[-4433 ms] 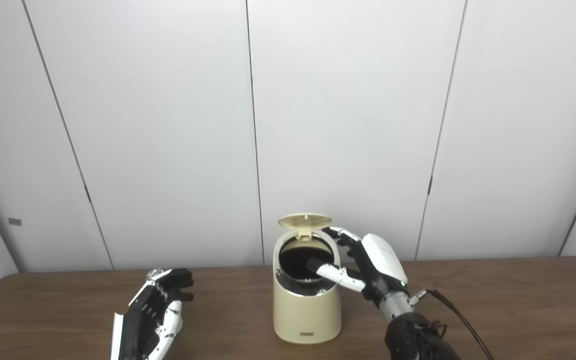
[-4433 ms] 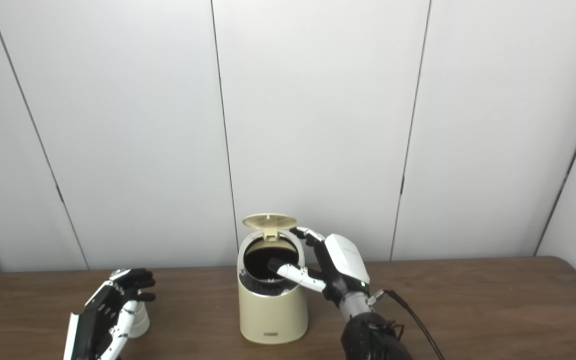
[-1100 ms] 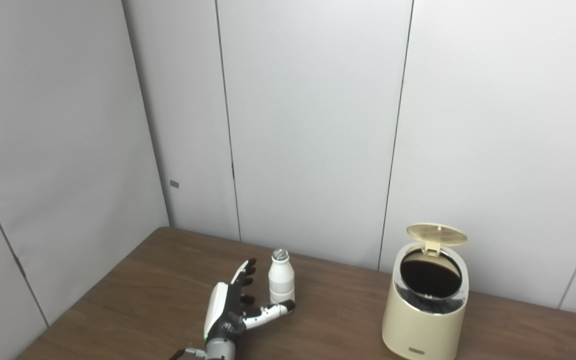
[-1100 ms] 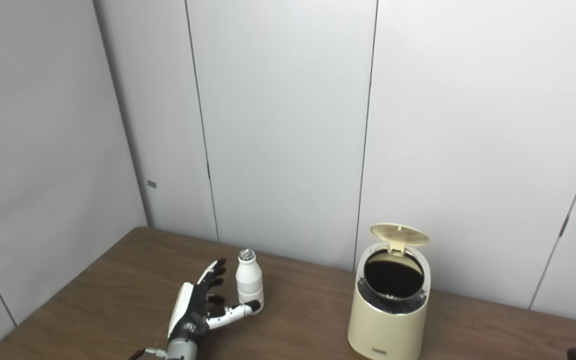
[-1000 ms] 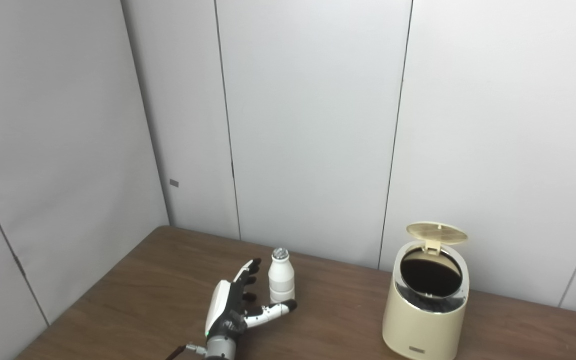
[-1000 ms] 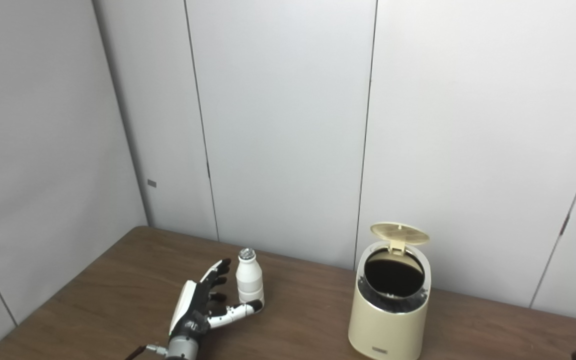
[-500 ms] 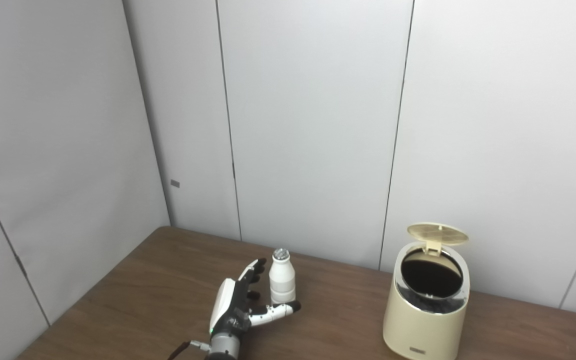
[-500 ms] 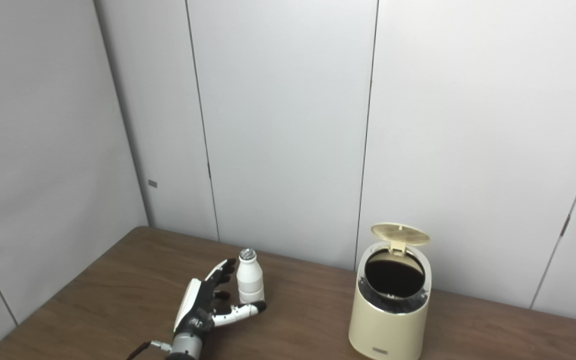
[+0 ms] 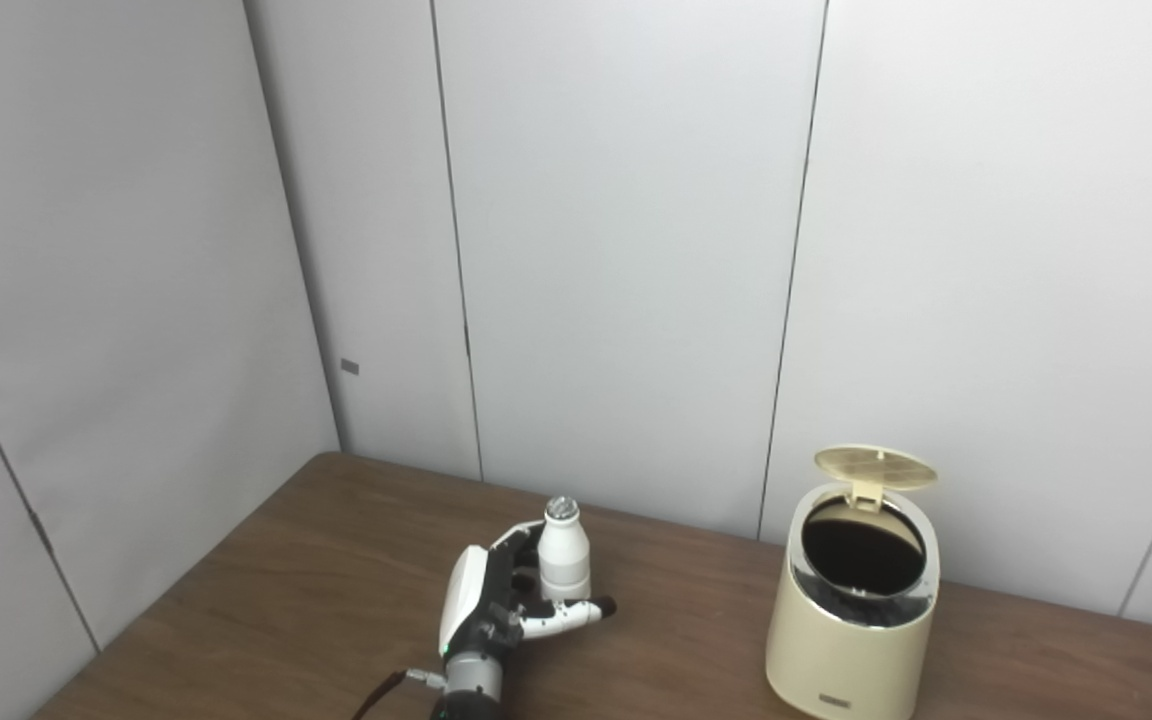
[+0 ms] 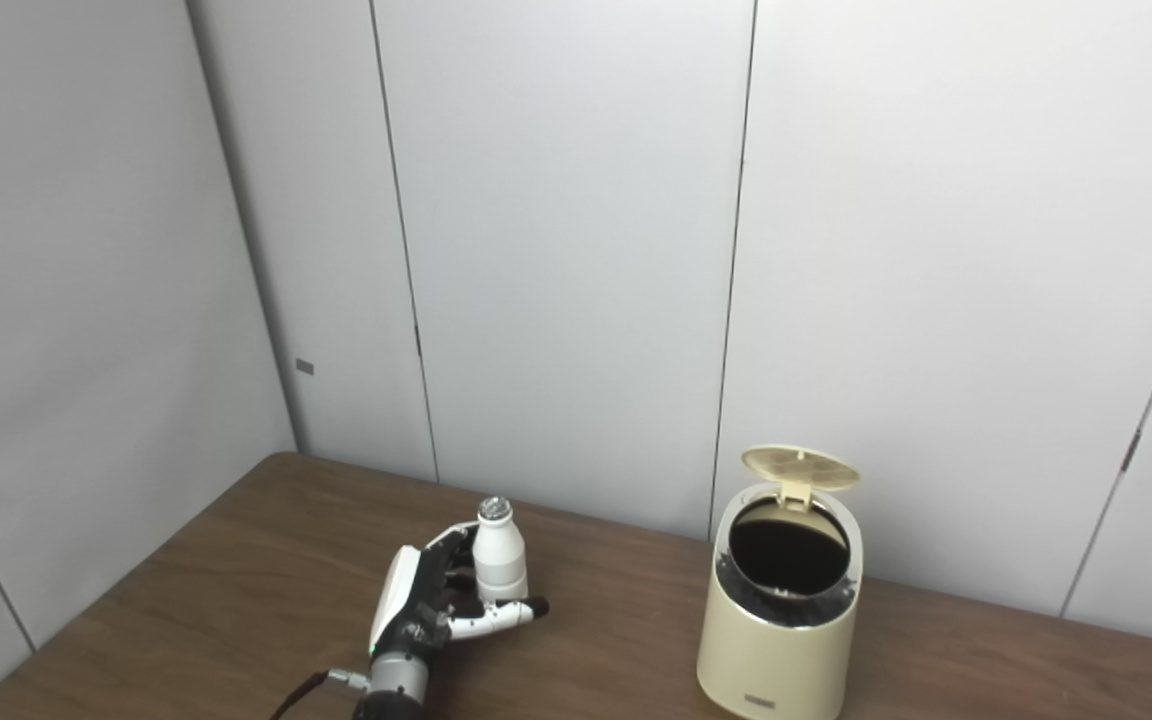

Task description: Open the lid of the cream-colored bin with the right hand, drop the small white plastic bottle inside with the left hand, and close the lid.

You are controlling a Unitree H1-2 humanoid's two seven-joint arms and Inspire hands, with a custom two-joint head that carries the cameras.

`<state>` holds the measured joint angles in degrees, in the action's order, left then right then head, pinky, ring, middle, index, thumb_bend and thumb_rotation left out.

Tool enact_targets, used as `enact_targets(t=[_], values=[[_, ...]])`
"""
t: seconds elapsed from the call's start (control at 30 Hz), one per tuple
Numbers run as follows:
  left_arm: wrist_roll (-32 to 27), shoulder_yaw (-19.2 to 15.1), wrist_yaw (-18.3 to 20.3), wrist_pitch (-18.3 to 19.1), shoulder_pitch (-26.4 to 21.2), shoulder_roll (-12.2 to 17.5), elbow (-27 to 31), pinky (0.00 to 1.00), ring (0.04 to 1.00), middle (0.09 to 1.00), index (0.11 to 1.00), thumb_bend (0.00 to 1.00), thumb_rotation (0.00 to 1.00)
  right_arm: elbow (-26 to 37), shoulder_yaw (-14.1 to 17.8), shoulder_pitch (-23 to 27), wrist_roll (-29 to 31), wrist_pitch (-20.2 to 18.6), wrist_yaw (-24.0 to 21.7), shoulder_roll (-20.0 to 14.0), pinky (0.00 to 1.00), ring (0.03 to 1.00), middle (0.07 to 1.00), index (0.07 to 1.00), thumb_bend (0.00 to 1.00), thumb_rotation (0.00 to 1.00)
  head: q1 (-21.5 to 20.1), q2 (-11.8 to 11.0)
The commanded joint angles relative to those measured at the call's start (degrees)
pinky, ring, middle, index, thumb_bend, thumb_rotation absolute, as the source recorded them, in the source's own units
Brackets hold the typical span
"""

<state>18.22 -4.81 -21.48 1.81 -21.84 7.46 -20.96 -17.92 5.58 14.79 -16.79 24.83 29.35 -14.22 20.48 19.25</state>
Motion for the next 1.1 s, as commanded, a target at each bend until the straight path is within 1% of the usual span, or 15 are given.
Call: enact_targets(t=[0.0, 0.03, 0.07, 0.1, 0.17, 0.37, 0.47, 0.57, 0.63, 0.73, 0.83, 0.9, 0.97, 1.0, 1.07], values=[[0.1, -1.8, -6.8, -5.5, -3.2, -1.8, -1.8, 0.52, 0.597, 0.606, 0.604, 0.91, 0.03, -1.9, 0.9, -3.9, -0.8, 2.0, 0.2, -1.6, 0.36, 0.573, 0.648, 0.636, 0.96, 0.97, -0.1, 0.0], [0.5, -2.6, -10.2, -7.5, -3.8, -2.6, -3.4, 0.45, 0.517, 0.529, 0.542, 0.68, 0.01, -1.9, 0.9, -4.0, -0.9, 2.0, 0.2, -1.6, 0.36, 0.574, 0.650, 0.635, 0.97, 0.97, -0.1, 0.0], [0.8, -3.2, -12.4, -8.9, -4.3, -3.1, -4.6, 0.40, 0.472, 0.498, 0.523, 0.59, 0.01, -1.8, 1.0, -4.0, -1.0, 2.0, 0.1, -1.6, 0.36, 0.577, 0.653, 0.637, 0.97, 0.97, -0.2, 0.1], [0.7, -3.6, -14.0, -10.4, -4.7, -3.5, -5.6, 0.37, 0.450, 0.482, 0.513, 0.55, 0.00, -1.6, 1.0, -4.1, -1.0, 2.0, 0.1, -1.5, 0.36, 0.579, 0.654, 0.638, 0.98, 0.97, -0.2, 0.1], [0.3, -3.9, -15.2, -12.2, -5.0, -3.8, -6.7, 0.35, 0.438, 0.466, 0.502, 0.51, 0.00, -1.4, 1.1, -4.3, -0.7, 2.0, -0.2, -1.5, 0.36, 0.579, 0.653, 0.636, 0.99, 0.97, -0.3, 0.1], [0.3, -3.4, -16.2, -15.7, -4.8, -3.7, -6.9, 0.34, 0.440, 0.459, 0.497, 0.50, 0.00, -1.4, 1.2, -4.5, -0.2, 2.0, -0.6, -1.2, 0.37, 0.582, 0.654, 0.629, 1.00, 0.95, -0.6, 0.2], [0.1, -3.1, -15.2, -16.0, -4.4, -3.6, -6.1, 0.33, 0.436, 0.460, 0.498, 0.50, 0.00, -1.5, 0.9, -4.5, -1.0, 2.0, -0.2, -1.3, 0.38, 0.590, 0.661, 0.635, 1.00, 0.96, -0.7, 0.1], [0.1, -2.3, -14.0, -17.3, -3.8, -3.2, -5.3, 0.30, 0.401, 0.456, 0.510, 0.50, 0.00, -1.6, 0.9, -4.4, -1.6, 2.0, 0.2, -1.4, 0.38, 0.602, 0.672, 0.650, 0.98, 0.98, -0.8, 0.0], [-0.1, -1.9, -13.2, -18.1, -3.5, -2.9, -4.7, 0.30, 0.404, 0.455, 0.511, 0.50, 0.00, -1.6, 0.9, -4.4, -1.5, 2.0, 0.2, -1.3, 0.39, 0.601, 0.669, 0.651, 0.97, 0.97, -1.0, -0.1], [-0.1, -1.4, -12.0, -18.4, -2.7, -3.0, -2.5, 0.31, 0.402, 0.458, 0.510, 0.50, 0.00, -1.5, 0.7, -4.4, -2.3, 2.0, 0.6, -1.3, 0.39, 0.600, 0.669, 0.655, 0.96, 0.98, -1.5, -0.2], [-0.3, -0.8, -10.7, -19.9, -1.9, -3.0, 0.0, 0.30, 0.392, 0.458, 0.512, 0.50, 0.00, -1.1, 0.6, -4.6, -2.5, 2.0, 0.6, -1.0, 0.39, 0.603, 0.670, 0.659, 0.96, 0.98, -3.0, -0.1], [-0.1, -0.2, -9.7, -20.4, -1.2, -3.3, 3.0, 0.32, 0.410, 0.466, 0.505, 0.50, 0.00, -0.8, 0.5, -4.6, -1.9, 2.0, 0.3, -0.7, 0.39, 0.603, 0.668, 0.654, 0.96, 0.98, -4.8, -0.2], [-0.6, 0.5, -8.6, -22.7, -0.8, -3.6, 5.3, 0.32, 0.418, 0.475, 0.499, 0.50, 0.00, -0.6, 0.4, -4.6, -2.0, 2.0, 0.4, -0.1, 0.39, 0.600, 0.665, 0.648, 0.96, 0.96, -5.4, -0.2], [-0.5, 1.0, -8.1, -24.5, -0.6, -3.6, 6.0, 0.33, 0.424, 0.484, 0.492, 0.50, 0.00, -0.5, 0.4, -4.6, -2.5, 1.9, 0.6, 0.1, 0.39, 0.599, 0.665, 0.647, 0.96, 0.97, -6.2, -0.2], [0.3, 2.0, -7.3, -26.7, -0.5, -3.7, 7.8, 0.35, 0.436, 0.497, 0.476, 0.50, 0.00, -0.4, -0.3, -4.5, -2.3, 2.0, 0.9, 0.2, 0.41, 0.612, 0.676, 0.660, 0.91, 0.94, -6.9, -0.3]])
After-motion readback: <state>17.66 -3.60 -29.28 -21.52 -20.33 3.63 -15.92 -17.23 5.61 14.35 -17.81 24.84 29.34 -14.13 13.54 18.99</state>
